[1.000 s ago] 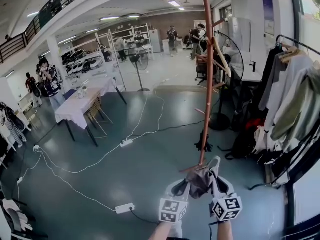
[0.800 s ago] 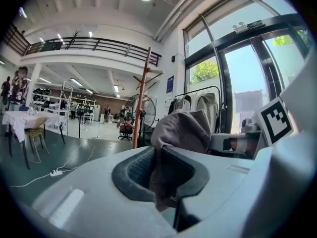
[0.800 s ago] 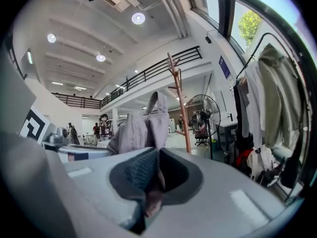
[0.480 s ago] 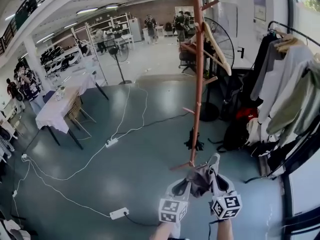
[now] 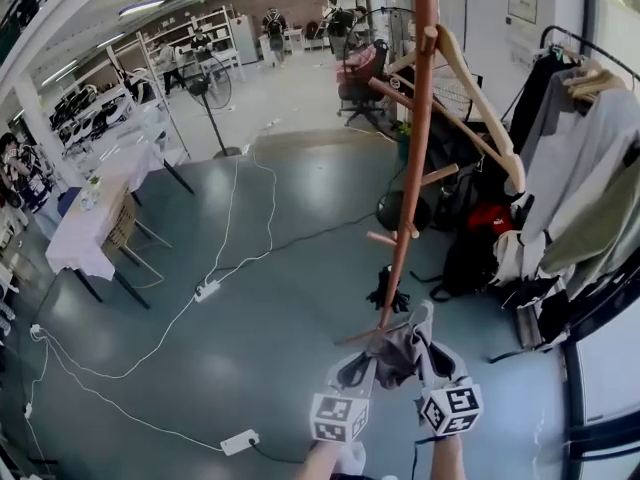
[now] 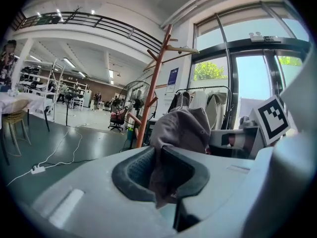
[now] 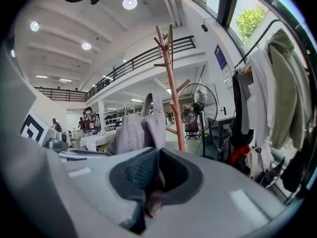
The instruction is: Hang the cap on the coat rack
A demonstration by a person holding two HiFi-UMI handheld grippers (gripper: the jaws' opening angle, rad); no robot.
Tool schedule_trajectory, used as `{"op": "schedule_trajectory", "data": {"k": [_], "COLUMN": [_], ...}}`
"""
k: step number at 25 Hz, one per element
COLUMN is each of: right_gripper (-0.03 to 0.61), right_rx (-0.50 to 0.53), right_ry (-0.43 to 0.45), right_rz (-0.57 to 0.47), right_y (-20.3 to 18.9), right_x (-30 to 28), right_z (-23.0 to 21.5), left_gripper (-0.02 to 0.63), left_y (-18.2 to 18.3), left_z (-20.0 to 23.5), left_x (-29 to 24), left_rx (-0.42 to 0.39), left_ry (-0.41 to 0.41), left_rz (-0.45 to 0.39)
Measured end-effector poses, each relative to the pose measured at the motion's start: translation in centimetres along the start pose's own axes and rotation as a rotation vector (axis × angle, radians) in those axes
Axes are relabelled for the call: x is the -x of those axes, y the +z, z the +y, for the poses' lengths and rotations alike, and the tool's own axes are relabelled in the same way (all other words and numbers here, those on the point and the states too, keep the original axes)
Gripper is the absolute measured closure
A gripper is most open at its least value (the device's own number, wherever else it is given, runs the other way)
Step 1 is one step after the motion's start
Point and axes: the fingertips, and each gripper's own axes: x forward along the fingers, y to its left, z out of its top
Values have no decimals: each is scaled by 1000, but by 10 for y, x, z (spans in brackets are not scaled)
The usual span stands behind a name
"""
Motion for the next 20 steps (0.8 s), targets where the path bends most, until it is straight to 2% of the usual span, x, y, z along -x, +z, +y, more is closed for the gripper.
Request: {"op": "schedule_trajectory", "data": {"k": [7,12,16,20], "right_gripper": [554,554,554,554], "right_rx": [13,9,18,16], "right_ry": [-39,-67,-58,-15], "right_rz": [-18,-4,-28,-35], "right_y": [25,34,52,68], "right_x": [-40,-53,-69,-92], "right_z": [-7,-27,-36,-47], "left_gripper": [566,565,565,565], "left_y": [29,42,59,73], "left_z": [27,28,32,37], "left_x": [-43,-68,-83,-96], "left_rx": [18,23,19,7], "left_ry": [-39,-73,-78,-48], "left_rz": [-35,-40,-65,-78]}}
